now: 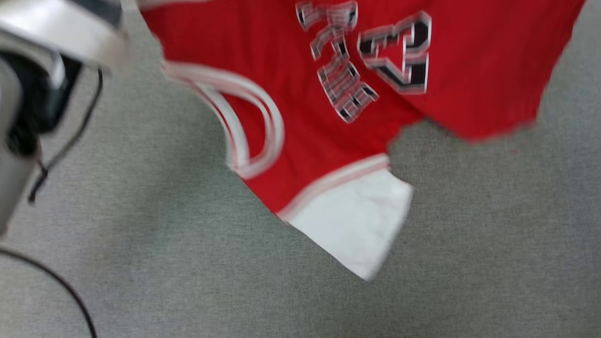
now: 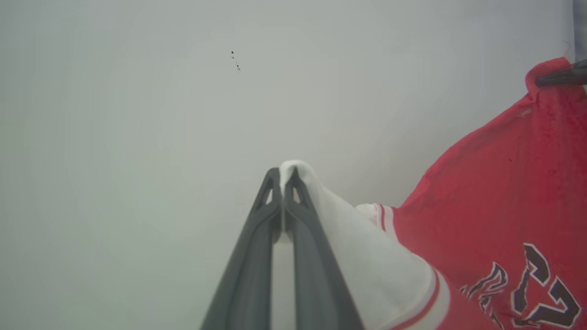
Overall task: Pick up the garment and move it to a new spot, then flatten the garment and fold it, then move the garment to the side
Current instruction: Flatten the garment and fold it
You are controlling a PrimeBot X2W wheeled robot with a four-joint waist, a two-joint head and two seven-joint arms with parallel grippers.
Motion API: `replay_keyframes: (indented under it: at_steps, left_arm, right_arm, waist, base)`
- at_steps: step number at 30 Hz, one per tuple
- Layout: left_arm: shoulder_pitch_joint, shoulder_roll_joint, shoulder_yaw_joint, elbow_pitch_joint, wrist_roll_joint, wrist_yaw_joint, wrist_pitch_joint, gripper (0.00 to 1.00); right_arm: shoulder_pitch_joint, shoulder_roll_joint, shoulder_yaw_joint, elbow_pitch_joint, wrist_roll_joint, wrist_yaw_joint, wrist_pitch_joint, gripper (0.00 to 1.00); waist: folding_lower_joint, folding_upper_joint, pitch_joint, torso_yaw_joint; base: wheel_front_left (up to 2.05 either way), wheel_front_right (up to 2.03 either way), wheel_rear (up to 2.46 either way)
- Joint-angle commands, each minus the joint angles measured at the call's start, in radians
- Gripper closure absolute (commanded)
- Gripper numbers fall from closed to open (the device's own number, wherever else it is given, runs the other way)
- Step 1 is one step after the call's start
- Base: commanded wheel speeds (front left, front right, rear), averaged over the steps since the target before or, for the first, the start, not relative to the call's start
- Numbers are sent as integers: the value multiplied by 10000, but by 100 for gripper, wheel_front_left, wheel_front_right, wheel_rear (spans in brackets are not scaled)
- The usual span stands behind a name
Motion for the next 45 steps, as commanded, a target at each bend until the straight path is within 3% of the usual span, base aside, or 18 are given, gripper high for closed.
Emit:
replay_keyframes:
  at_steps: [1,8,16,26,35,45]
  left_arm:
    - [-582,-206,100,242,-38,-120,47,100]
    - [-3875,-723,184,1661,451,-909,256,100]
    - [-7274,-1484,208,3467,868,-1635,132,100]
    - [-9480,-2086,-166,5537,1128,-2164,-588,100]
    - [-8037,-1991,-850,6733,721,-2346,-1452,100]
    - [-4170,-1650,-1215,6601,-69,-2218,-1978,100]
  right_arm:
    - [-433,237,-182,171,-228,-7,-75,100]
    - [-2681,944,-670,849,-1244,-7,73,100]
    - [-5179,1373,-526,1687,-2011,-7,-185,100]
    - [-6890,1693,-6,2986,-2267,-7,-764,100]
    - [-5804,2018,1112,4077,-1514,-7,-1895,100]
    - [-2819,2438,2117,4613,-331,-7,-2869,100]
  waist:
    - [-1,0,389,-72]
    - [-1,0,1381,-66]
    - [-1,0,2303,49]
    - [-1,0,2922,175]
    - [-1,0,2945,120]
    - [-1,0,1917,-48]
  base:
    - [0,0,0]
    - [0,0,0]
    - [0,0,0]
    - [0,0,0]
    - [0,0,0]
    - [0,0,0]
